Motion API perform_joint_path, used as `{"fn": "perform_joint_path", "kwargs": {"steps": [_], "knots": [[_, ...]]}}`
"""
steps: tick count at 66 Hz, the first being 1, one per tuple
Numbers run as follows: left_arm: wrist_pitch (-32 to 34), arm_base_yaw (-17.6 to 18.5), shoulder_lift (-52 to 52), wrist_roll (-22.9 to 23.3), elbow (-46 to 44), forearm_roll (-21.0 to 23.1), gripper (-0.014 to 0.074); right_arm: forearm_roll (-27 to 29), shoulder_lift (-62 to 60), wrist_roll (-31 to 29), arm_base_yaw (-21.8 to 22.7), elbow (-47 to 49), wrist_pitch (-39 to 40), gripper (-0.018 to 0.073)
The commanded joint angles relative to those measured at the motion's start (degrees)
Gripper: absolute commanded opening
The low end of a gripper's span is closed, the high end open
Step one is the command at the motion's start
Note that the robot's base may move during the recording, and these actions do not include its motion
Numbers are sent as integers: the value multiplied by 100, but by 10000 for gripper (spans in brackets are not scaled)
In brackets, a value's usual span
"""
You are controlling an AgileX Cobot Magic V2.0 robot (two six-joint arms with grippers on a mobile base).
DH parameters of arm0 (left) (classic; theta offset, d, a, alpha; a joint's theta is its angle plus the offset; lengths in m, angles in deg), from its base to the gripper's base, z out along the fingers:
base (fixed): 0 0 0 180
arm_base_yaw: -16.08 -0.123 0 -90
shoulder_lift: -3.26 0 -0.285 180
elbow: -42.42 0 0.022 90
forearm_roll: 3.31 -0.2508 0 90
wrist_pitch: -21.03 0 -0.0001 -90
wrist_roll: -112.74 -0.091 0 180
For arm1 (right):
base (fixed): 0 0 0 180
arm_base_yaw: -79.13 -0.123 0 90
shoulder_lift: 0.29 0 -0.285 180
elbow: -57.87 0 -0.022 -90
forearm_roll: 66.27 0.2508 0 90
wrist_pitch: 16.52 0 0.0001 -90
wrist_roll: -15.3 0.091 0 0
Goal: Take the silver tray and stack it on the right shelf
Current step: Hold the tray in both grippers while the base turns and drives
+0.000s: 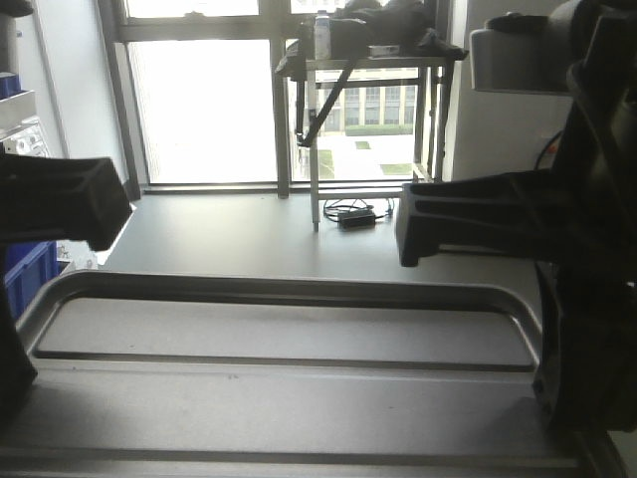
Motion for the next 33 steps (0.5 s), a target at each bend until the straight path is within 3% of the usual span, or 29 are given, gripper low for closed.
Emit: {"fn": "perform_joint_path", "kwargs": {"steps": [1, 33], "knots": [[-26, 53, 124, -83, -121, -15, -91, -196, -178, 34, 27, 146, 161, 71], [-26, 53, 124, -83, -121, -15, -91, -196, -178, 34, 27, 146, 161, 71]]}}
